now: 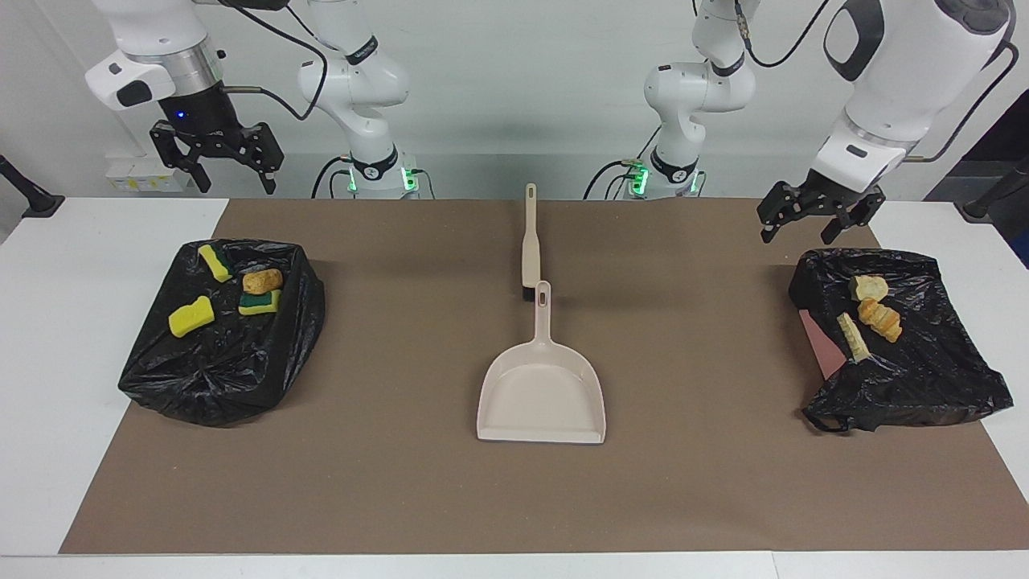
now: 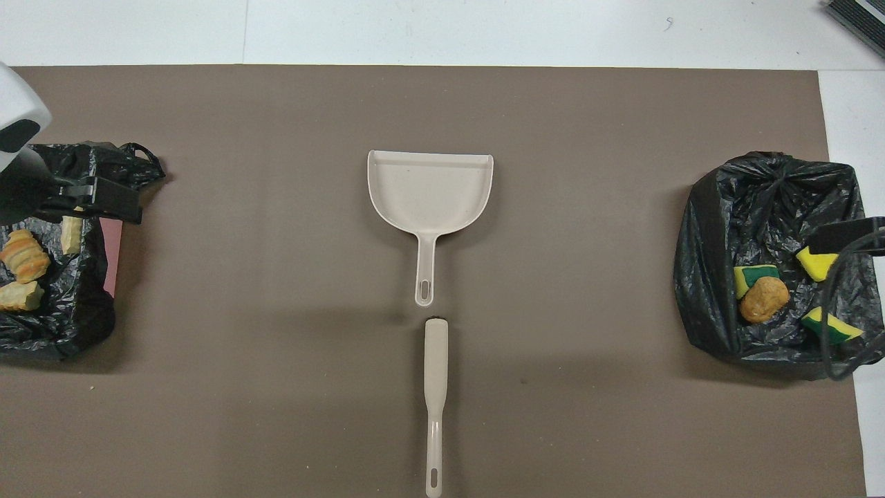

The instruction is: Sweep and dump trash in bin

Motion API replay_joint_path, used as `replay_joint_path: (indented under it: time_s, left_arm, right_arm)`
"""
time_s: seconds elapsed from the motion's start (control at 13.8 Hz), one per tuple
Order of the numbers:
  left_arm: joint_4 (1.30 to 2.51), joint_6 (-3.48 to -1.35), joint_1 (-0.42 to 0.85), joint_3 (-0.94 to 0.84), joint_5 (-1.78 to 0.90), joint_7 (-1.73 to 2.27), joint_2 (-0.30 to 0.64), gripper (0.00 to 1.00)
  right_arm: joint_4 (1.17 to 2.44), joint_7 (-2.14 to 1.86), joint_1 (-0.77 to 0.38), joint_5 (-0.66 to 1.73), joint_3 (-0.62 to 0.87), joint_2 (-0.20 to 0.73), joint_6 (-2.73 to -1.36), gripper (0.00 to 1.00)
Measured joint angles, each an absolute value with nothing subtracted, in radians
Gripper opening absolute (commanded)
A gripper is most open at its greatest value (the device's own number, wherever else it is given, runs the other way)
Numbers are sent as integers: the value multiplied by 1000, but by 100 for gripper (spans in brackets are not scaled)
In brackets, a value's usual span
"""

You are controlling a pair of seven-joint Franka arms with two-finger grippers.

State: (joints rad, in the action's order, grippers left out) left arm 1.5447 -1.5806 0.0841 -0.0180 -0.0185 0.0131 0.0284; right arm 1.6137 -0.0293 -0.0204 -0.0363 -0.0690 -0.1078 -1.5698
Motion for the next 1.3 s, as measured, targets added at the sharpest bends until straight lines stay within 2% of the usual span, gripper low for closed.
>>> replay_joint_path:
  time_s: [0.72,0.94,1.3]
  left_arm:
    - [1555,-1517,67,2,-24,-50,-2,100]
    - [1554,-1516,67,1,-24,-50,-4,100]
    - [1554,-1514,67,-2,-24,-50,-5,100]
  right_arm:
    - [1614,-29,-24,-36,-71,-108,-1570,100]
    - [1614,-29,-114,-36,-154,-108,-1570,100]
    - [1614,-29,-81,-36,-140,-108,-1570,100]
